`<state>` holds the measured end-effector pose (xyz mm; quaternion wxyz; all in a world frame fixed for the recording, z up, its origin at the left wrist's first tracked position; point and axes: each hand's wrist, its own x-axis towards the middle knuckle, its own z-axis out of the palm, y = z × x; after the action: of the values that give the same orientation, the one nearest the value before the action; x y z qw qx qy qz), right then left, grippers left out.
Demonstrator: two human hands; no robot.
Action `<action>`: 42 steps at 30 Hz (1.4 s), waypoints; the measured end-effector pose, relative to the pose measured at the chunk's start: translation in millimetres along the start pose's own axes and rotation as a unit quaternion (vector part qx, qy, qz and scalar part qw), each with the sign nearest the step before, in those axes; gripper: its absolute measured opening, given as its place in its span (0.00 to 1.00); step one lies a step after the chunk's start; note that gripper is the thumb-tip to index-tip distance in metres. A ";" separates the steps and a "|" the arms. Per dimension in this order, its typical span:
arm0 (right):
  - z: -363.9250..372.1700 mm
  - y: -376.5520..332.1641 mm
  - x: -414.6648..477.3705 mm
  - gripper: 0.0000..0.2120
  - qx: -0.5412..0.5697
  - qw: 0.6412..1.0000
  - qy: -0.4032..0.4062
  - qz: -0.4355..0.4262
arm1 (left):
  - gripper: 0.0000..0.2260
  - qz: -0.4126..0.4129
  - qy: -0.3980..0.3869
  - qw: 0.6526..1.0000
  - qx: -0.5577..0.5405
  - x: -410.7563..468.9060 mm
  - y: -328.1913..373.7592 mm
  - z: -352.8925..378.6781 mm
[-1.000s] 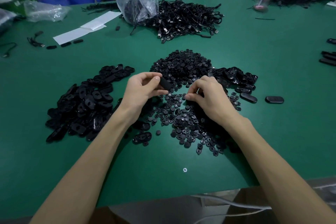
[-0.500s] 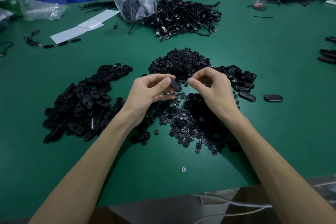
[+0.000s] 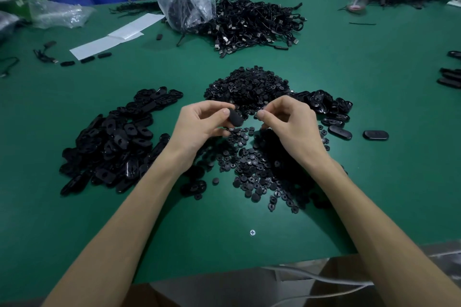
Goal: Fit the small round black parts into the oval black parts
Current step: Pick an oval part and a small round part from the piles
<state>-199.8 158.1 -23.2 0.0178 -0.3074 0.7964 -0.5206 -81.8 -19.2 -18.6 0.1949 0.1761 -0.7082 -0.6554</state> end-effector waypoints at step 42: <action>-0.4 -8.4 -3.4 0.04 0.030 0.996 -0.039 -0.081 | 0.09 0.058 0.009 0.997 0.052 -7.8 7.8 3.0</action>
<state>-193.2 158.0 -17.0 0.0159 -0.3901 0.7519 -0.5312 -76.5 -12.0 -11.4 0.2299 0.1507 -0.7483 -0.6037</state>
